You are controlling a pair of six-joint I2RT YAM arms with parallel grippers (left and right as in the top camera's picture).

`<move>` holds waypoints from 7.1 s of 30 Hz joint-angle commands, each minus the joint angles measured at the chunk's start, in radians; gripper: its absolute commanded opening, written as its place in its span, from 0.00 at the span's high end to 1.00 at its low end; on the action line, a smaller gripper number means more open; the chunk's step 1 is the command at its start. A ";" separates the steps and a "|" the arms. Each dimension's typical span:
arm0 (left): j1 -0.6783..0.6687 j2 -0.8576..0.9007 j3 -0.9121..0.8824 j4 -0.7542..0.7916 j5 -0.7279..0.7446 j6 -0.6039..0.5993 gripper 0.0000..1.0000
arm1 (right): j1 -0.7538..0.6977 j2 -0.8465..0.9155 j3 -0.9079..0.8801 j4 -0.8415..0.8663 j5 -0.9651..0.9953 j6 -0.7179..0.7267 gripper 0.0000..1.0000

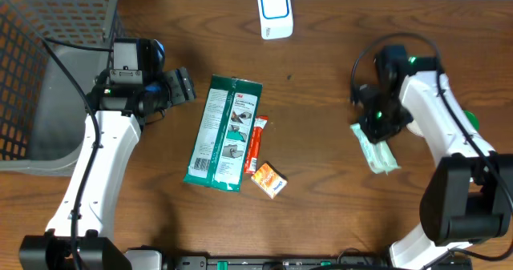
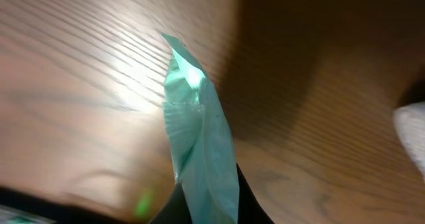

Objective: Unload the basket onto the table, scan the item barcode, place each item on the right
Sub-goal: 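Lower the wipes pouch with the right gripper and release it at right, then reach the right gripper to the orange tissue pack and grasp it, then lift the orange tissue pack with the right gripper and carry it right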

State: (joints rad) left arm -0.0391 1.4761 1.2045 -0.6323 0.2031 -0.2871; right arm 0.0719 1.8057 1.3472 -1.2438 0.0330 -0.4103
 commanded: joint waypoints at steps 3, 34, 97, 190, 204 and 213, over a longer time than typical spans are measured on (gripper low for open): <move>0.005 -0.006 0.023 -0.003 -0.013 0.006 0.17 | 0.013 -0.003 -0.075 0.084 0.208 -0.068 0.99; 0.005 -0.006 0.023 -0.004 -0.013 0.006 0.17 | 0.077 -0.001 -0.131 0.208 -0.185 0.088 0.99; 0.005 -0.006 0.023 -0.014 -0.013 0.006 0.17 | 0.578 -0.092 -0.170 0.547 -0.430 0.348 0.55; 0.005 -0.006 0.022 -0.026 -0.013 0.006 0.17 | 0.317 -0.383 -0.180 0.353 -0.618 0.457 0.99; 0.005 -0.006 0.022 -0.026 -0.013 0.006 0.17 | 0.137 -0.378 -0.181 0.335 -1.078 0.347 0.99; 0.005 -0.006 0.022 -0.026 -0.013 0.006 0.17 | 0.045 -0.375 -0.181 0.340 -1.343 0.293 0.99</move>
State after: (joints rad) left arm -0.0391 1.4761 1.2045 -0.6548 0.2028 -0.2871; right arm 0.1291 1.4326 1.1595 -0.9066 -1.1374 -0.0715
